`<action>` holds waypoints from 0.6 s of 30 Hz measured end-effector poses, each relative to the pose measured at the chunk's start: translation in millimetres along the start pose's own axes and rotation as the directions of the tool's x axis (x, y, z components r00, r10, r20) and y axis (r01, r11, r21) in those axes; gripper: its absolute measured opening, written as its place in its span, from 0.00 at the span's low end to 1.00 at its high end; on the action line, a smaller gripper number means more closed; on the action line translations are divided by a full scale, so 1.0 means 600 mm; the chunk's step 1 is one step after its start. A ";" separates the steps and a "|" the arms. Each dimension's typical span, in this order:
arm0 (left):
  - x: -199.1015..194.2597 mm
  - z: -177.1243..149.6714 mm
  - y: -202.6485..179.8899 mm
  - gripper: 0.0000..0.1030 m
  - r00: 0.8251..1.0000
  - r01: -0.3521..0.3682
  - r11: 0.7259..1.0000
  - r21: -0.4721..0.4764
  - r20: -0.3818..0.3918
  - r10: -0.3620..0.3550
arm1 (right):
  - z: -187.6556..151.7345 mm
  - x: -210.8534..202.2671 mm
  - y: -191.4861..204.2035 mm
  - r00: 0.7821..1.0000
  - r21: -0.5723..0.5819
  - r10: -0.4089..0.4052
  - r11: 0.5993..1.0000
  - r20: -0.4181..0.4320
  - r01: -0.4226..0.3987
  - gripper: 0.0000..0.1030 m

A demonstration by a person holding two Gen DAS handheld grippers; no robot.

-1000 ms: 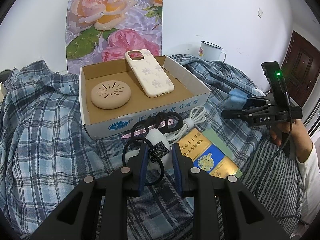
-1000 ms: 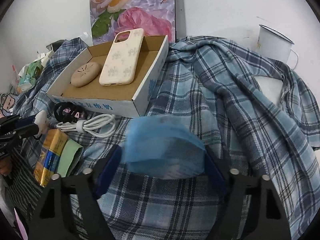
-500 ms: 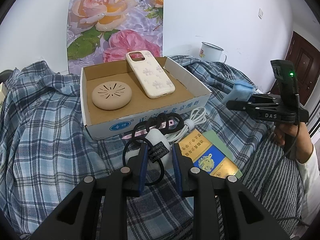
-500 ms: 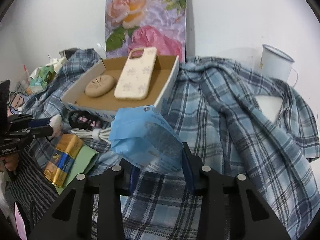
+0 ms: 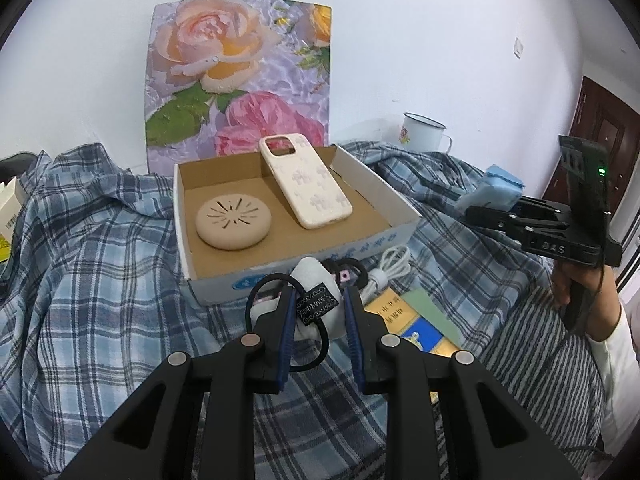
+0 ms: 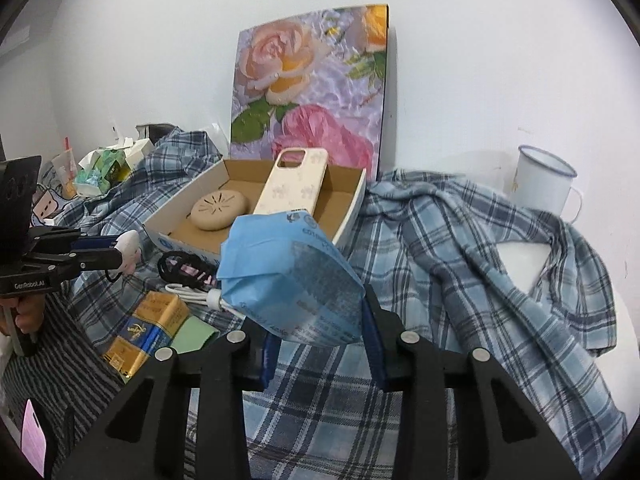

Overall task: Organize soft objects
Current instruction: 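Grasp the blue face-mask packet with the right gripper, then lift the earphone case with the left gripper while the right gripper carries the mask packet over the box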

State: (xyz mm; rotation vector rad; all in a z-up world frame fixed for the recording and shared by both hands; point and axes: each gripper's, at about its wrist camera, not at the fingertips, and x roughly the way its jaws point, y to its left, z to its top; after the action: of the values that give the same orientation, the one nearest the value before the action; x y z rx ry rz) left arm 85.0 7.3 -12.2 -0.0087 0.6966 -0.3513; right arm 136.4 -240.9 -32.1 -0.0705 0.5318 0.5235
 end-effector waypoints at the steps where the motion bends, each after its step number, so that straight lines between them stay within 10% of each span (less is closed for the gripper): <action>1: -0.002 0.003 0.003 0.24 1.000 -0.010 1.000 -0.005 0.008 0.010 | 0.003 -0.005 0.002 1.000 -0.003 0.000 1.000 0.012 0.000 0.34; 18: -0.110 0.118 -0.001 0.24 0.968 -0.091 0.996 -0.016 0.233 0.092 | 0.111 -0.061 0.071 0.983 -0.107 0.059 0.993 0.173 -0.041 0.34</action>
State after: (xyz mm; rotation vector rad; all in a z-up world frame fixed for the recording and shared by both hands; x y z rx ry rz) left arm 82.2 20.4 83.7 -0.0229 0.4632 -0.2545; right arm 119.5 -207.7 46.7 -0.1087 0.3347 0.6002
